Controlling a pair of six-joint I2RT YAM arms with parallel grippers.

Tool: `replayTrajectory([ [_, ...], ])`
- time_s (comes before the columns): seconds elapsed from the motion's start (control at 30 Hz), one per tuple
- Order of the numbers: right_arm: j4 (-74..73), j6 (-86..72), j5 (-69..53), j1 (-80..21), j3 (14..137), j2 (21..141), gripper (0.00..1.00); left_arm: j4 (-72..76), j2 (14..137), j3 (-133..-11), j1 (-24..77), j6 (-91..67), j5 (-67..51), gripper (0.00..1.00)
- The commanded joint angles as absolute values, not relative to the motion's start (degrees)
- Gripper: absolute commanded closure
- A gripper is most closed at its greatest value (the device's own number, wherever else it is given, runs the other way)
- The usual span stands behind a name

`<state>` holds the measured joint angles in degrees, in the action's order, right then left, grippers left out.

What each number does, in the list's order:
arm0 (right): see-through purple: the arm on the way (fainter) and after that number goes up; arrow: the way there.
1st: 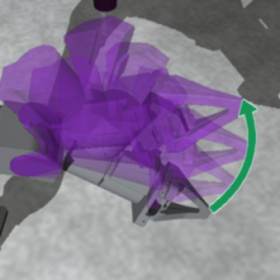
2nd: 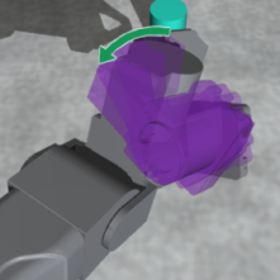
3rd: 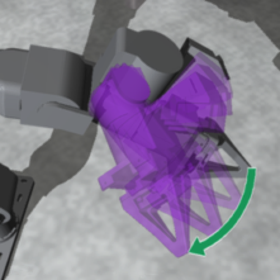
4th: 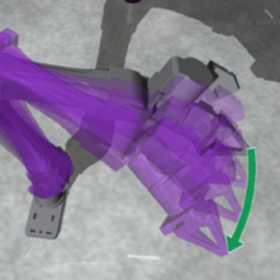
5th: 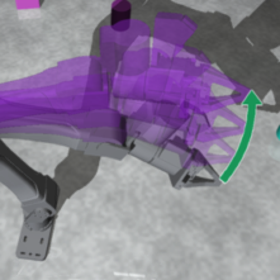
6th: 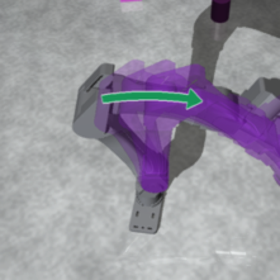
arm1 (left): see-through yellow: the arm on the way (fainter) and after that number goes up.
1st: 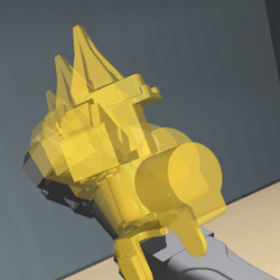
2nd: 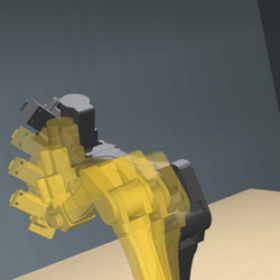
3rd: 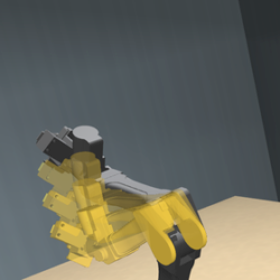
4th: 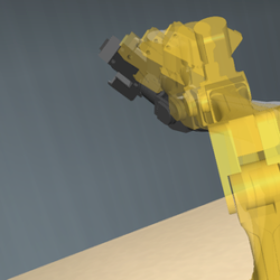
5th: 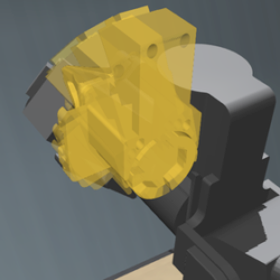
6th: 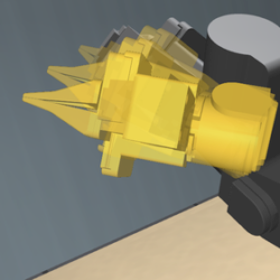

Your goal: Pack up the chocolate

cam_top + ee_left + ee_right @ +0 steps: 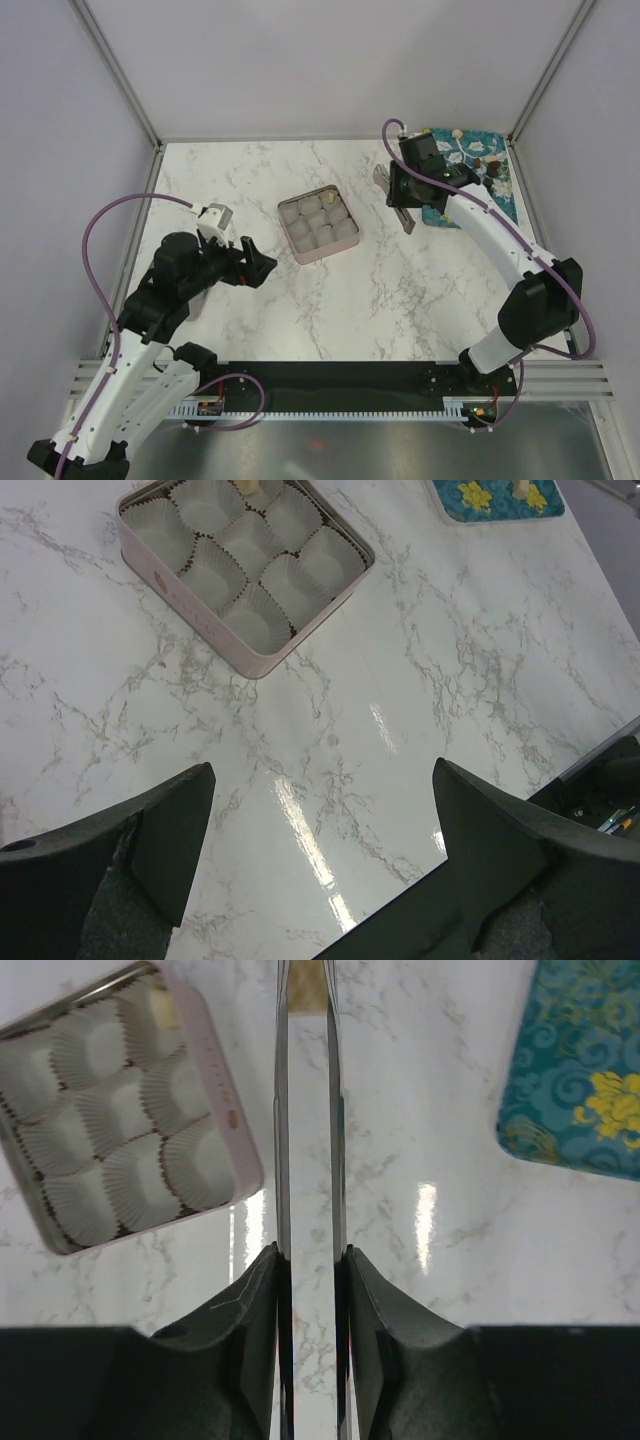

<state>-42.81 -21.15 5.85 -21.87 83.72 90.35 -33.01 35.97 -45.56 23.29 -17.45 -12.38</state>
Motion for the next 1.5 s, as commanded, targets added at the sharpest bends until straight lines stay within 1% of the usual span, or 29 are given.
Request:
replayTrajectory([
  [0.0,-40.79,-24.17,6.06,-26.79,88.32,92.8,0.68,-32.96,34.98,-45.79,23.55,-15.21,-10.99,0.02],
  [0.23,-40.43,-25.57,7.29,-37.51,95.18,99.4,0.68,-33.05,34.01,-45.88,23.55,-15.12,-9.06,0.02],
  [0.37,-40.34,-25.84,8.87,-41.83,99.13,103.7,0.68,-33.4,32.96,-45.88,23.55,-15.2,-7.74,0.02],
  [0.53,-40.52,-26.1,9.75,-44.38,101.86,106.87,0.68,-33.57,31.91,-46.05,23.55,-15.12,-5.45,0.02],
  [0.97,-40.43,-24.61,14.58,-45.53,103.88,113.55,0.67,-33.66,30.67,-46.05,23.55,-15.38,-4.92,0.02],
  [1.1,-39.73,-23.47,17.4,-45.53,104.33,114.52,0.68,-33.66,30.94,-45.97,23.55,-15.38,-5.1,0.02],
  [1.23,-39.46,-22.94,17.75,-45.53,104.77,115.66,0.67,-33.57,31.11,-45.97,23.55,-15.38,-5.1,0.02],
  [1.47,-39.55,-22.41,18.19,-45.53,105.38,116.89,0.61,-33.66,31.29,-46.05,23.55,-15.47,-4.92,0.01],
])
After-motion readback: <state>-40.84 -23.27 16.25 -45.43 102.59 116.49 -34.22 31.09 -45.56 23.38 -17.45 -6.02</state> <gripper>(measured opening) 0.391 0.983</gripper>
